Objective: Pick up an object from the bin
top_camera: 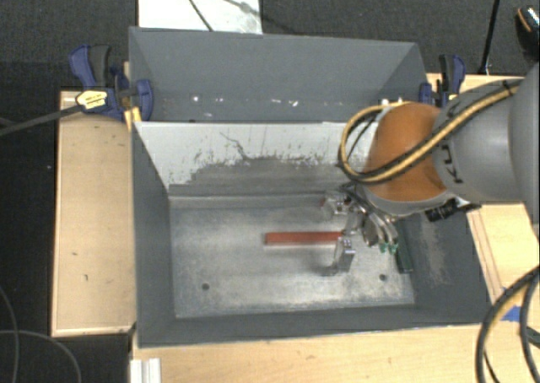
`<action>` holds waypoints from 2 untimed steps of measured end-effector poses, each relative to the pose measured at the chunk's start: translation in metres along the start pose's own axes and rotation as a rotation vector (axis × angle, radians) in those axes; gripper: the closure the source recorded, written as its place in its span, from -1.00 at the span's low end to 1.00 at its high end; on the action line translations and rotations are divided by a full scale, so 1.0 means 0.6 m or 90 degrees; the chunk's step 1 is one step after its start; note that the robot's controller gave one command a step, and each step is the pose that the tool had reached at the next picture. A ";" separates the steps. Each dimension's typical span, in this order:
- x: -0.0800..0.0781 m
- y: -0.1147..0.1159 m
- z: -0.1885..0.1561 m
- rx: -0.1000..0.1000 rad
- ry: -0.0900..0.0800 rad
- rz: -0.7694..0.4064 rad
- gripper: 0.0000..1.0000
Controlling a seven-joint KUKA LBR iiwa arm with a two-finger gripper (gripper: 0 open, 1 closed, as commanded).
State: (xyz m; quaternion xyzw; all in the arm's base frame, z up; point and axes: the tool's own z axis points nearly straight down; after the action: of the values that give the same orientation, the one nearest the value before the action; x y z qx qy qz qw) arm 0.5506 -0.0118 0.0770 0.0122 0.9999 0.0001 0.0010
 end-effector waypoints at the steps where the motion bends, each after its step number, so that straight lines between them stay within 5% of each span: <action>1: -0.025 0.019 0.011 -0.001 -0.002 0.016 -1.00; 2: -0.024 0.017 0.010 0.000 -0.002 0.014 1.00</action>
Offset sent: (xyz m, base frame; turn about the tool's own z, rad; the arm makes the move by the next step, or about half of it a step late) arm 0.0138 0.0100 -0.0070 0.0289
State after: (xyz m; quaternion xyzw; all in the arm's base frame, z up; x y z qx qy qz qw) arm 0.5655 -0.0017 0.0709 0.0230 0.9997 0.0001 0.0025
